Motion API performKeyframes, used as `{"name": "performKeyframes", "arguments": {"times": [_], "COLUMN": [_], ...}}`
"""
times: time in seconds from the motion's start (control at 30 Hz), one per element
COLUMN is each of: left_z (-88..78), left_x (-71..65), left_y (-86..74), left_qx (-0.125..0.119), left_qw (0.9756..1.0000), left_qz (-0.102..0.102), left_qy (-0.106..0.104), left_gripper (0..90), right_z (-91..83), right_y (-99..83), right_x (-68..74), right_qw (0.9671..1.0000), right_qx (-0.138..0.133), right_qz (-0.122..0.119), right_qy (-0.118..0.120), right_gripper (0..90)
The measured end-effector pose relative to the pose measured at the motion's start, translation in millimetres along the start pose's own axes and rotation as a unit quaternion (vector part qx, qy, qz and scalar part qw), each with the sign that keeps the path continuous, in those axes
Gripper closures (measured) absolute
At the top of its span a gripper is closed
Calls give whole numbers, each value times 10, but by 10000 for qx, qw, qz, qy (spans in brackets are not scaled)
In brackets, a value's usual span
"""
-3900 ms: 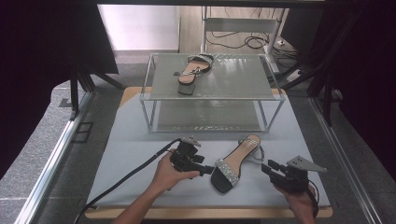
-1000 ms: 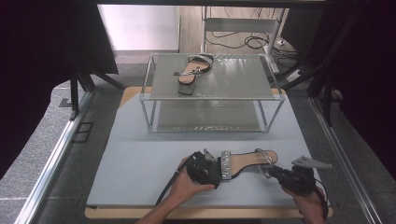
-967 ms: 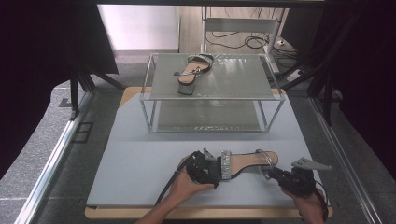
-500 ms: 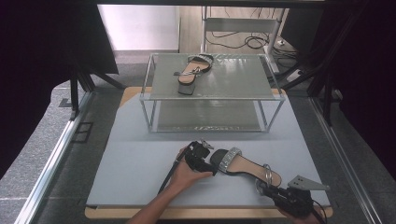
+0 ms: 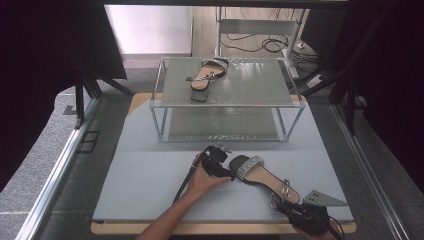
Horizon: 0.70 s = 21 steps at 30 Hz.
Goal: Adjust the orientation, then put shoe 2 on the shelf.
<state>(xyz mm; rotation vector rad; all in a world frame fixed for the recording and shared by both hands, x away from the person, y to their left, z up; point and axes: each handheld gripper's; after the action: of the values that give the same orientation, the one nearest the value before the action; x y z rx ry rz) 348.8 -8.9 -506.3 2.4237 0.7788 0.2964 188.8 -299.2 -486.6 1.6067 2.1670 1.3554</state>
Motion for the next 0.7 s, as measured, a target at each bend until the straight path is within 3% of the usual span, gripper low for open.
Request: {"name": "performKeyframes", "arguments": {"times": [0.1, 0.17, 0.2, 0.23, 0.27, 0.33, 0.43, 0.47, 0.53, 0.57, 0.6, 0.63, 0.7], "left_z": [-35, -79, -116, -202, -202, -296, -465, -515, -589, -650, -650, -697, -721], "left_x": [6, 4, 9, 18, 18, 25, 41, 50, 60, 69, 69, 70, 69], "left_y": [-32, -58, -74, -111, -111, -151, -237, -273, -338, -407, -407, -472, -509], "left_qx": [-109, -200, -199, -282, -282, -375, -554, -614, -714, -752, -752, -784, -780], "left_qw": [9998, 9995, 9996, 9993, 9993, 9988, 9979, 9972, 9961, 9953, 9953, 9947, 9943], "left_qz": [-151, -177, -132, -126, -126, -156, -158, -205, -276, -291, -291, -282, -279], "left_qy": [-90, -157, -171, -214, -214, -256, -311, -372, -440, -537, -537, -604, -673], "left_gripper": [173, 170, 170, 167, 167, 163, 163, 166, 167, 168, 171, 180, 184], "right_z": [-14, -75, -75, -139, -139, -261, -358, -465, -490, -505, -505, -451, -406], "right_y": [-10, -6, -6, -7, -7, -1, 46, 170, 229, 421, 421, 631, 732], "right_x": [8, 34, 34, 48, 48, 52, 34, 19, 18, 14, 14, 3, -4], "right_qw": [10000, 9999, 9999, 9998, 9998, 9997, 9993, 9985, 9984, 9988, 9988, 9994, 9996], "right_qx": [4, -32, -32, -80, -80, -220, -354, -504, -520, -434, -434, -247, -128], "right_qz": [-33, -127, -127, -110, -110, -77, -55, -58, -79, -169, -169, -213, -225], "right_qy": [80, 106, 106, 109, 109, -29, -104, -199, -214, -166, -166, -125, -87], "right_gripper": [677, 546, 546, 477, 477, 394, 380, 379, 378, 375, 375, 378, 378]}}
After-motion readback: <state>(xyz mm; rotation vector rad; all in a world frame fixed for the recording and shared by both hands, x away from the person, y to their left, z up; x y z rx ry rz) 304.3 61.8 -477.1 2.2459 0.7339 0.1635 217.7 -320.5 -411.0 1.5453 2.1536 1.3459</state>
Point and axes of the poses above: each handheld gripper's, and its own axes: z roughly forward along the jaws, y roughly out of its top, x roughly to its left, and after that the axes turned 14 degrees about z, right-handed
